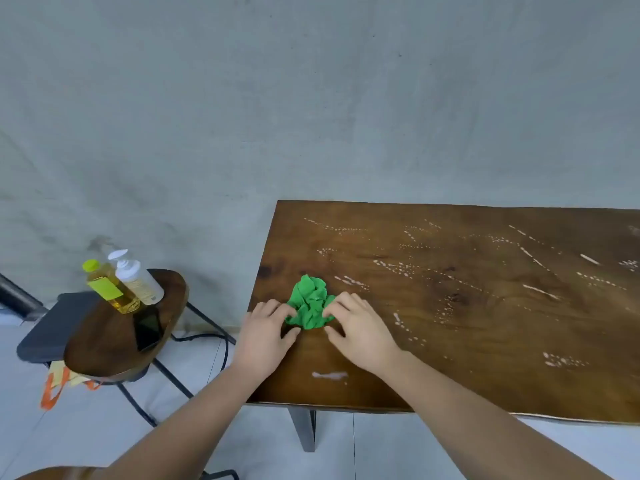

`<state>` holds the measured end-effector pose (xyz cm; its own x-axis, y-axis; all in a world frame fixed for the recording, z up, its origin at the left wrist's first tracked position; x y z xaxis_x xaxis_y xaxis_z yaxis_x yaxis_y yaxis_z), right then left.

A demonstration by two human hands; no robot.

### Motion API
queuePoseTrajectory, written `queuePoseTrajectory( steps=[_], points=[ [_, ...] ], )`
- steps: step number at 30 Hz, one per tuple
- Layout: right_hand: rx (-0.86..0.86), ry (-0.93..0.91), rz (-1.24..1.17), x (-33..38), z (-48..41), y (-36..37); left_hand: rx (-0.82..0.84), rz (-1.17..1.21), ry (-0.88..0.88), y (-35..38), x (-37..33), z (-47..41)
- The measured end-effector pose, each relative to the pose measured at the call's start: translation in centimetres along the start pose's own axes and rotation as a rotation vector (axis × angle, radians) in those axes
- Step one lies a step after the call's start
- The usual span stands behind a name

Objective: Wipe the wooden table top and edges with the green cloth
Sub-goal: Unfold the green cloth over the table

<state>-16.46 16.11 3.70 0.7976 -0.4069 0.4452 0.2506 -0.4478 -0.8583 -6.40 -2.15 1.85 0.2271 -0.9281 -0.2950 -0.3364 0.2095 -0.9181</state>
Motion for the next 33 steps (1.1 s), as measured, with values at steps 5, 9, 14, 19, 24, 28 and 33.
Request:
queuePoseTrajectory(
  steps=[5, 9, 14, 19, 24, 28, 33],
  points=[
    [0.068, 0.008, 0.124, 1.8, -1.4, 2.8, 0.143, -0.046, -0.018, 1.4, -0.2, -1.2],
    [0.021, 0.058, 0.174, 0.9, -2.0, 2.9, 0.124, -0.016, -0.024, 1.3, 0.0, -2.0],
    [-0.016, 0.1, 0.057, 0.4, -3.3, 1.2, 0.104, 0.186, -0.059, -0.6, -0.3, -3.4],
    [-0.067, 0.239, -0.319, 0.8, -5.3, -4.8, 0.0, 0.485, -0.121, -6.5, -1.9, -6.9],
    [-0.046, 0.283, -0.631, 2.1, -7.0, -9.8, -0.049, 0.792, -0.15, -11.4, -4.2, -10.3],
    [0.051, 0.226, -0.689, 3.1, -8.4, -10.7, 0.073, 0.97, -0.075, -12.5, -6.5, -11.4],
    [0.115, 0.207, -0.803, 2.2, -9.0, -12.2, 0.177, 0.92, 0.001, -12.8, -8.0, -11.4]
  ],
)
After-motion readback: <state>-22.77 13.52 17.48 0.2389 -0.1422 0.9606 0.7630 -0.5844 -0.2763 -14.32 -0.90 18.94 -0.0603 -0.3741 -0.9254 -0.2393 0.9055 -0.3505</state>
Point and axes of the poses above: each hand's wrist, its own z-axis away from the middle knuckle, its own y-axis out of the palm, x = y × z, the point moved 7 cm from there along -z, towards the middle knuckle, and after that the axes turned 4 degrees about -z, right-handed, at the moved point
